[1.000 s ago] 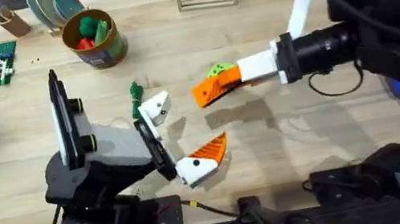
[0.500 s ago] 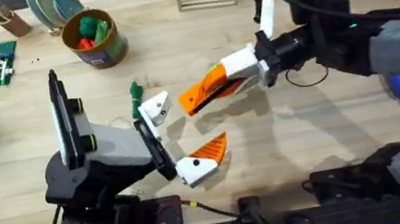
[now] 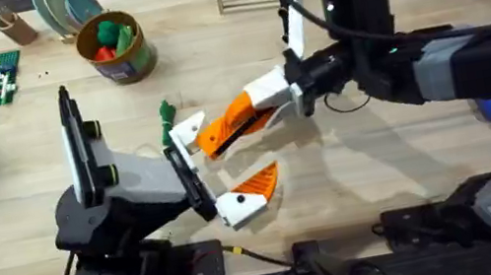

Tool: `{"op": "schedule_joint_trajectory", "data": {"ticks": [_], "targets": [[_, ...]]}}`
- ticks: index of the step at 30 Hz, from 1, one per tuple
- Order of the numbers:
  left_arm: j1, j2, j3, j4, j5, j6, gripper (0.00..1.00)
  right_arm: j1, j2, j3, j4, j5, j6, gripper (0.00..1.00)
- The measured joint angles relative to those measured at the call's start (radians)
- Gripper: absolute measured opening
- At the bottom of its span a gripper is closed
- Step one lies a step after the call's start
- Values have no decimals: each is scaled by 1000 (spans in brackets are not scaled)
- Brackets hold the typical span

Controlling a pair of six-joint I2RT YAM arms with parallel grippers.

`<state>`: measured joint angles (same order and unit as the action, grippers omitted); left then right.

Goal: Pick up the gripper from the table and insert it into the empty holder that is missing its gripper. Then pick up a screw, insert it into the mounting hole, and use the screwdriver to tighten it. Finally, clean up the table by picking up the vegetable and placing it into the bucket.

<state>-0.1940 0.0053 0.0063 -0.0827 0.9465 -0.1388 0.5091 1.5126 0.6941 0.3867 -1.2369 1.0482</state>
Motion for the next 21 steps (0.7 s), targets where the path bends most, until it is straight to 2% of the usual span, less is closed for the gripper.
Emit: {"op": "schedule_joint_trajectory", "data": {"ticks": [9, 21], "targets": [[2, 0, 0, 0, -13, -15, 993, 13, 45, 0, 73, -2, 38, 7], [2, 0, 0, 2, -30, -14, 993, 18, 46, 0, 113, 42, 83, 7]]}}
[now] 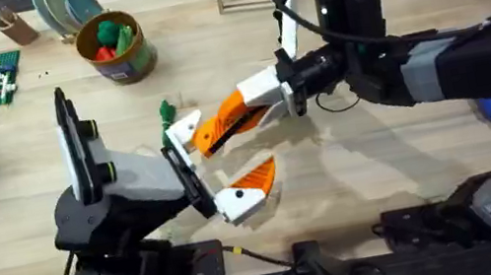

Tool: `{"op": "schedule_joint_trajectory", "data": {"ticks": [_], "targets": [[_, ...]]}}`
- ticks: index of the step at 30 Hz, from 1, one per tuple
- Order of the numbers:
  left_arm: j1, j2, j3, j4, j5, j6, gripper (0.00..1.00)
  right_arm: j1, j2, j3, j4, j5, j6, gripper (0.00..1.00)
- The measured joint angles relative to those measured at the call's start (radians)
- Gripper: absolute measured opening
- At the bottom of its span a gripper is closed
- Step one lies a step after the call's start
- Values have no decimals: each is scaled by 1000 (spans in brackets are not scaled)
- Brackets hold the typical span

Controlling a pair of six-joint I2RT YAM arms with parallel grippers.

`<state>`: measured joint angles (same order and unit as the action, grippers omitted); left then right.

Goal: Pick up the gripper from the table and insert it into the empty holder that is missing its gripper. Then pick up a screw, insert it into the mounting hole, and use the screwdriver to tighten it. Finally, clean up the table by picking up the vegetable and placing it into the bucket.

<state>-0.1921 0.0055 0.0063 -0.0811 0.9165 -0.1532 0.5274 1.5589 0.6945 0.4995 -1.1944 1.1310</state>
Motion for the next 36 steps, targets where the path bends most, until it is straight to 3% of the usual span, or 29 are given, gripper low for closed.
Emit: {"op": "schedule_joint_trajectory", "data": {"ticks": [19, 36], "targets": [[6, 0, 0, 2, -32, -11, 993, 25, 0, 0, 27, 149, 44, 6], [22, 0, 0, 7, -109, -19, 993, 129, 0, -1, 112, 383, 48, 6]]}}
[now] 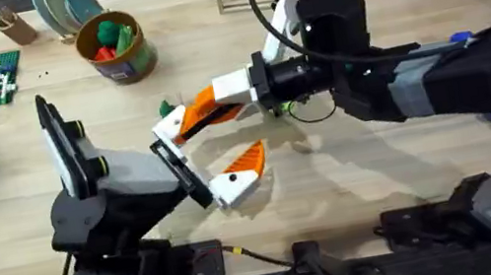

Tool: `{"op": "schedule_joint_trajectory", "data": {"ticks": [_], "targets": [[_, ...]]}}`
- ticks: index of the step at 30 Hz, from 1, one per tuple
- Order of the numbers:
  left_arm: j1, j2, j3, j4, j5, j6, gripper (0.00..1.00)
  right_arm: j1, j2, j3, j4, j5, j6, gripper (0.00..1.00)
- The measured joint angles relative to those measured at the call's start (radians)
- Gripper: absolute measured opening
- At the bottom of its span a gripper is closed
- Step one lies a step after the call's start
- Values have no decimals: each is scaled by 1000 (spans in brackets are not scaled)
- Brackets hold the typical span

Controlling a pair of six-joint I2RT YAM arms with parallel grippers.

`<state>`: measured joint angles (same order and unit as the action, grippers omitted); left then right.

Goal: Pick up the gripper from the table and insert it into the empty holder that is missing its gripper. Then pick up a screw, insert it into the mounting hole, and use the screwdriver to tighten it. Finally, clean up the table by picking up the vegetable and placing it into the bucket.

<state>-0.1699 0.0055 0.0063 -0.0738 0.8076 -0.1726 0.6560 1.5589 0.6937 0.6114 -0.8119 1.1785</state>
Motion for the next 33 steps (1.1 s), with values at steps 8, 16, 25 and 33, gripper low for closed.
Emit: {"op": "schedule_joint_trajectory", "data": {"ticks": [8, 16, 25, 33], "targets": [[0, 0, 0, 1, -2, 1, 993, 0, 0, 0, 1, -31, -49, 6], [0, 0, 1, -1, 9, 1, 993, -3, 0, 0, -5, -53, -72, 6], [5, 0, 1, -2, 14, 0, 993, 13, 0, 0, -5, -34, -80, 6], [6, 0, 1, -2, 12, 0, 993, 17, 0, 0, -5, -19, -90, 6]]}}
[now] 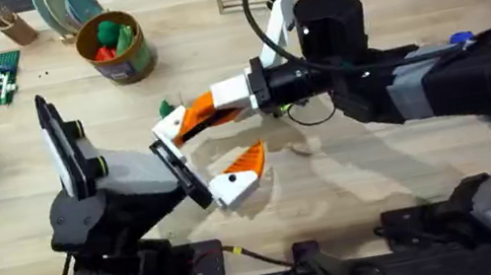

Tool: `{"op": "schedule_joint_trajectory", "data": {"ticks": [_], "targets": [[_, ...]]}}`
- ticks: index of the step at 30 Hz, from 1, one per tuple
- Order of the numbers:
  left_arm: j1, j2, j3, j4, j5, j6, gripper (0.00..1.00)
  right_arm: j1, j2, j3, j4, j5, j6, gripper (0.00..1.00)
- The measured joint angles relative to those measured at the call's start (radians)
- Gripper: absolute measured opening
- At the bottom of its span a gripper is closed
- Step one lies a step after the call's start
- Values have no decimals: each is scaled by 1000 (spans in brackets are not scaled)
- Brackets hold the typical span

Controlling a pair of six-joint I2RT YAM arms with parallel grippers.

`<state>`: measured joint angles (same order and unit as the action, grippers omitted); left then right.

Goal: Pick up the gripper from the table and insert it into the empty holder that is missing its gripper. Then pick up a screw, insert it into the mounting hole, and use the screwdriver to tighten it. Finally, clean up the table by picking up the vegetable and placing it into the bucket.

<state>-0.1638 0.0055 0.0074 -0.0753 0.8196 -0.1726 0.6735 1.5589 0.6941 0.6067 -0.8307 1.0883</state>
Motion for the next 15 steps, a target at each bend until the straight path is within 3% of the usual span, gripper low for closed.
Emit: {"op": "schedule_joint_trajectory", "data": {"ticks": [15], "targets": [[2, 0, 0, -1, 18, 0, 993, -14, 0, 66, -160, -52, -164, 6]]}}
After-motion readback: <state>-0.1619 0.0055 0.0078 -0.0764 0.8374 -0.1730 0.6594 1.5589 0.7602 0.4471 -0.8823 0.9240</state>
